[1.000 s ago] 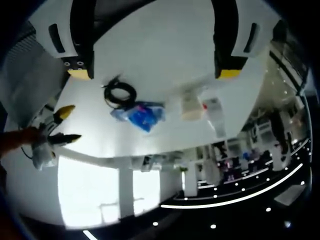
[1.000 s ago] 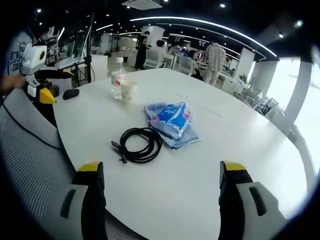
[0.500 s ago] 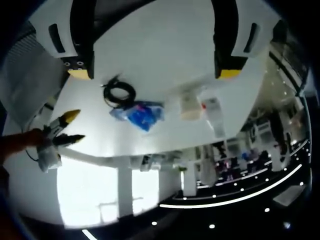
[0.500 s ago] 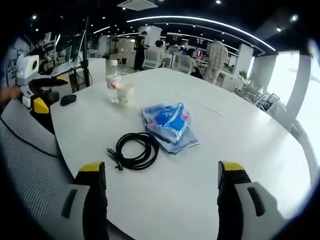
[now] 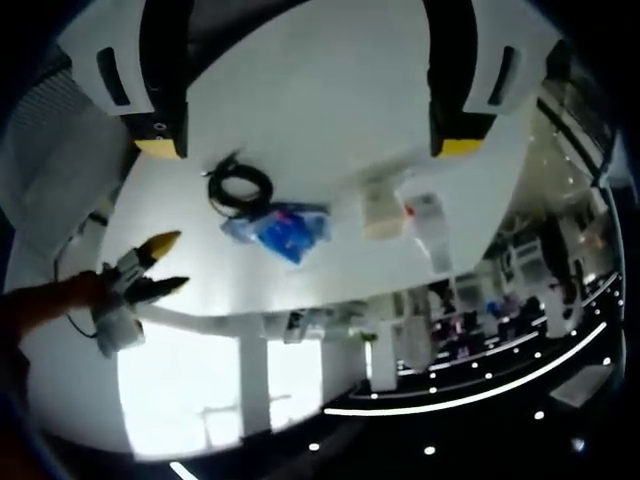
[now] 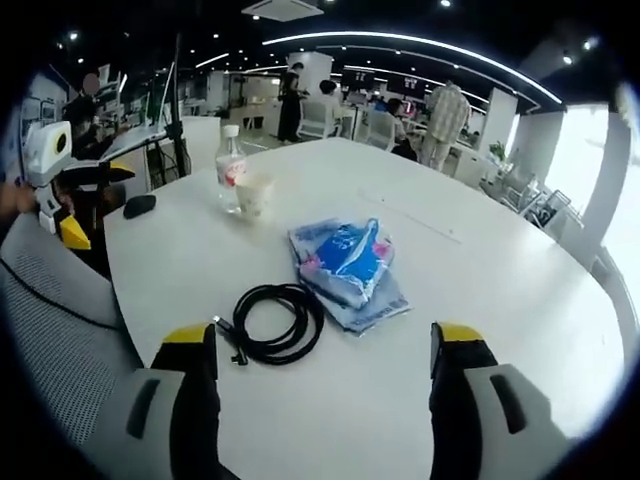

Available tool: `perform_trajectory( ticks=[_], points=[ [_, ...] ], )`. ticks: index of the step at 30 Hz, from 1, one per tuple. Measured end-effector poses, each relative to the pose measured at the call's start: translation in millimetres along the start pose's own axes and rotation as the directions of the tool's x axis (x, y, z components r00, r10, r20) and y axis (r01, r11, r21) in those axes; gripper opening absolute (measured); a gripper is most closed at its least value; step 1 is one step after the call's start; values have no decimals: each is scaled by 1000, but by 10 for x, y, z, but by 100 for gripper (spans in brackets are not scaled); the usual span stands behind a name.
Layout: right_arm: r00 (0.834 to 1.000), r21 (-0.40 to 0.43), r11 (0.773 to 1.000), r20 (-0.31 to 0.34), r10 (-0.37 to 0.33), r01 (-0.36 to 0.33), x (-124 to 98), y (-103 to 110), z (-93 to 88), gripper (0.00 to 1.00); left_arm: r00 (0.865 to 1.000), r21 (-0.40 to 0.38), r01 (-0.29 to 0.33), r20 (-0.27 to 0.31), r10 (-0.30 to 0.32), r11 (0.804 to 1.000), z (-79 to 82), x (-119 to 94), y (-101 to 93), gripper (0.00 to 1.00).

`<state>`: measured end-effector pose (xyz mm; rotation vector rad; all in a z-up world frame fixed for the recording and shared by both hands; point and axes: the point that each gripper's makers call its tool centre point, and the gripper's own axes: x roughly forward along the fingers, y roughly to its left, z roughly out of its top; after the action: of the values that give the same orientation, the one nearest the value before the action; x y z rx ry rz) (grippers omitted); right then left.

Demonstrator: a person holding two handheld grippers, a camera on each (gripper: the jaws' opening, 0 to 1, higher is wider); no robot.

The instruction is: Arrange the tabletop items into an orderly group along one side of the table until the central work area is clear of visible clutter.

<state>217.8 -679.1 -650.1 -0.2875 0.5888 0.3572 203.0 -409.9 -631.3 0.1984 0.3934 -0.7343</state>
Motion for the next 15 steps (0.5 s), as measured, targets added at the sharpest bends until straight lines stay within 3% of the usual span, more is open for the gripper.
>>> perform_trajectory(
  ticks=[15],
  points=[
    [999, -41, 999, -8, 31, -31, 216, -54, 158, 87, 999, -5, 26, -29, -26, 1000, -58, 19, -44, 97]
  ],
)
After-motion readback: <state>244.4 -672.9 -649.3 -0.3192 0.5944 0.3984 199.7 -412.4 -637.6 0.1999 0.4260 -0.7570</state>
